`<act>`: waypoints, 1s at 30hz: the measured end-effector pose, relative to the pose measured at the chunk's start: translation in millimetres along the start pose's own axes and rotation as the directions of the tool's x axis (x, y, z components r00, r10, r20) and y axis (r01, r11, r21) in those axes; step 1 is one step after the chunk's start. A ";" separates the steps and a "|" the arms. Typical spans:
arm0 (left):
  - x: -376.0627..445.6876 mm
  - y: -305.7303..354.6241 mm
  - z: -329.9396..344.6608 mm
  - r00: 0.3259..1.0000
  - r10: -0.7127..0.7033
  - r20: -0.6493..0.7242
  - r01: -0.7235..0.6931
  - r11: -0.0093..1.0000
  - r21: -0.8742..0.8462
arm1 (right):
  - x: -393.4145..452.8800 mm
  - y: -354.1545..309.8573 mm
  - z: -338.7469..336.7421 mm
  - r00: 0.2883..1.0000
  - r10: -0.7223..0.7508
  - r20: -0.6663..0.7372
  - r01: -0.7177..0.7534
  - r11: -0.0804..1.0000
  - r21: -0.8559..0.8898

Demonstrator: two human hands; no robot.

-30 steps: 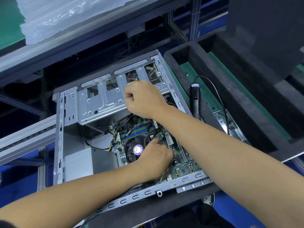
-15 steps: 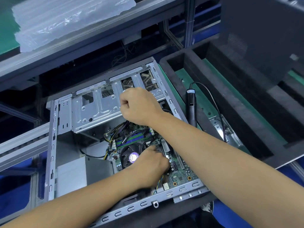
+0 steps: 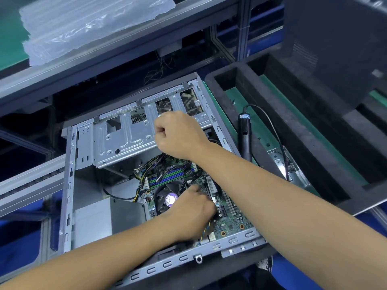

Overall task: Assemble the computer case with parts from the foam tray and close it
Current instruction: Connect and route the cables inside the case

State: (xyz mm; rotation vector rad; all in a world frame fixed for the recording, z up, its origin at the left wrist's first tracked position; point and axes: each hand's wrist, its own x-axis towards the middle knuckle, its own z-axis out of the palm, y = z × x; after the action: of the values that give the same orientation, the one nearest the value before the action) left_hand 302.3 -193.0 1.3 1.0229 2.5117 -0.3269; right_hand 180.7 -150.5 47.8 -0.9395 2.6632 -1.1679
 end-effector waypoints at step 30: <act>2.5 -4.0 3.1 0.999 -0.032 -0.020 0.031 0.999 -0.037 | -1.2 -1.7 -0.9 1.000 0.007 0.011 -0.007 1.000 -0.003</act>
State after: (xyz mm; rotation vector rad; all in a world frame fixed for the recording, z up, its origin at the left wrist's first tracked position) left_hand 298.7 -195.4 -2.4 0.9780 2.5446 -0.2793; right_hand 182.2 -150.2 49.5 -0.9341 2.6586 -1.1542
